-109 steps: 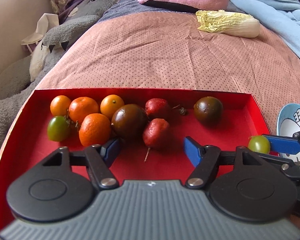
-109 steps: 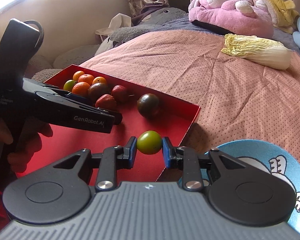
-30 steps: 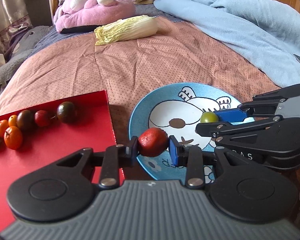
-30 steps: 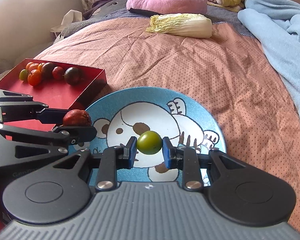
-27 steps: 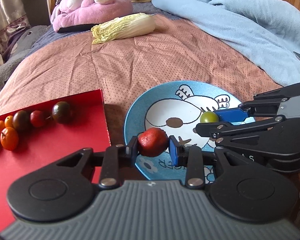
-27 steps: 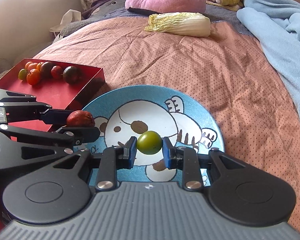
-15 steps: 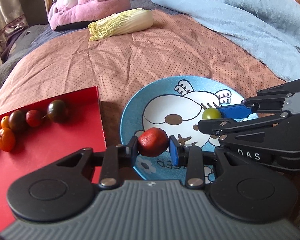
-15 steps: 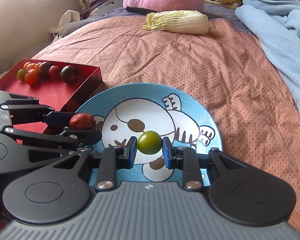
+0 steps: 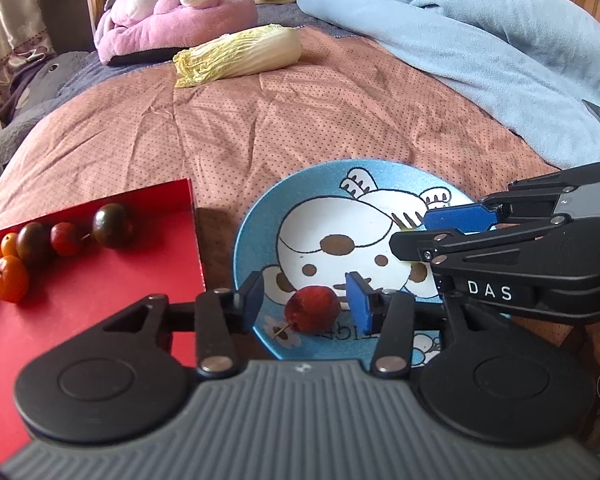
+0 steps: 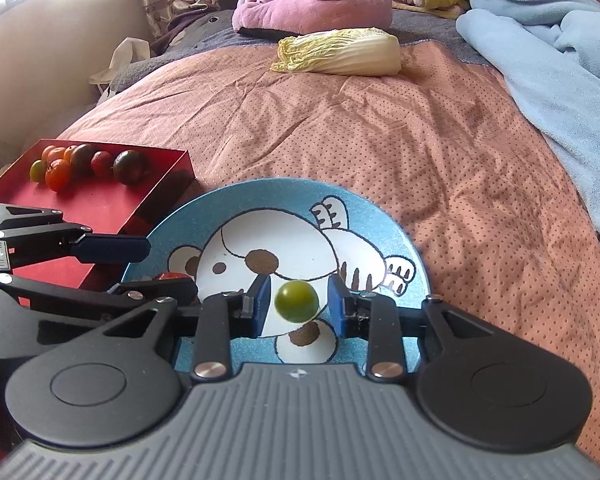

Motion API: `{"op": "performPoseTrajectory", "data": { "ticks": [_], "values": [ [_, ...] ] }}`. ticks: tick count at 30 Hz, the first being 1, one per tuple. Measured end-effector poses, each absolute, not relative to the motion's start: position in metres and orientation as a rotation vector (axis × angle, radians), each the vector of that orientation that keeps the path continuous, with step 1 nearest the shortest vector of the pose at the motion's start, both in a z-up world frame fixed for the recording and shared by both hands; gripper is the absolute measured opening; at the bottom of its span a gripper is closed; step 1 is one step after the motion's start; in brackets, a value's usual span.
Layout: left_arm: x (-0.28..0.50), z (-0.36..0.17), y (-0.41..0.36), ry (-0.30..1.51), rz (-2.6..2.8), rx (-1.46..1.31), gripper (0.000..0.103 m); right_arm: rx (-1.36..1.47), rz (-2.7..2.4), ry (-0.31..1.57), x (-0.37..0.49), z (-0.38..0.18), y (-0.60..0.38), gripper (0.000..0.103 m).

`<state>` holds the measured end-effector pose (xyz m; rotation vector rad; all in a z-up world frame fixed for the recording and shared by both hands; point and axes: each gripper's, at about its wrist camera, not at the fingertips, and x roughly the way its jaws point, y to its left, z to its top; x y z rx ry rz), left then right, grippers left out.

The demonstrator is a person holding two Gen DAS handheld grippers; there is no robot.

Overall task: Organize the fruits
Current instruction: 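Open the right tool over the plate while the left tool lowers the red tomato onto it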

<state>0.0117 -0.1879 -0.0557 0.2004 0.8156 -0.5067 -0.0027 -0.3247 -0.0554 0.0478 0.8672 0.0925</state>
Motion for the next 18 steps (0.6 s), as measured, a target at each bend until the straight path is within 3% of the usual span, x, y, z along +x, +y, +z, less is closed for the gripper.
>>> {"op": "performPoseTrajectory", "data": {
  "ticks": [6, 18],
  "values": [
    [0.011, -0.047, -0.181, 0.803, -0.511, 0.167, 0.05, 0.07, 0.073, 0.827, -0.006, -0.048, -0.329, 0.06],
    [0.009, -0.032, -0.164, 0.76, -0.497, 0.169, 0.05, 0.076, 0.09, 0.775, -0.006, -0.032, -0.318, 0.069]
  ]
}}
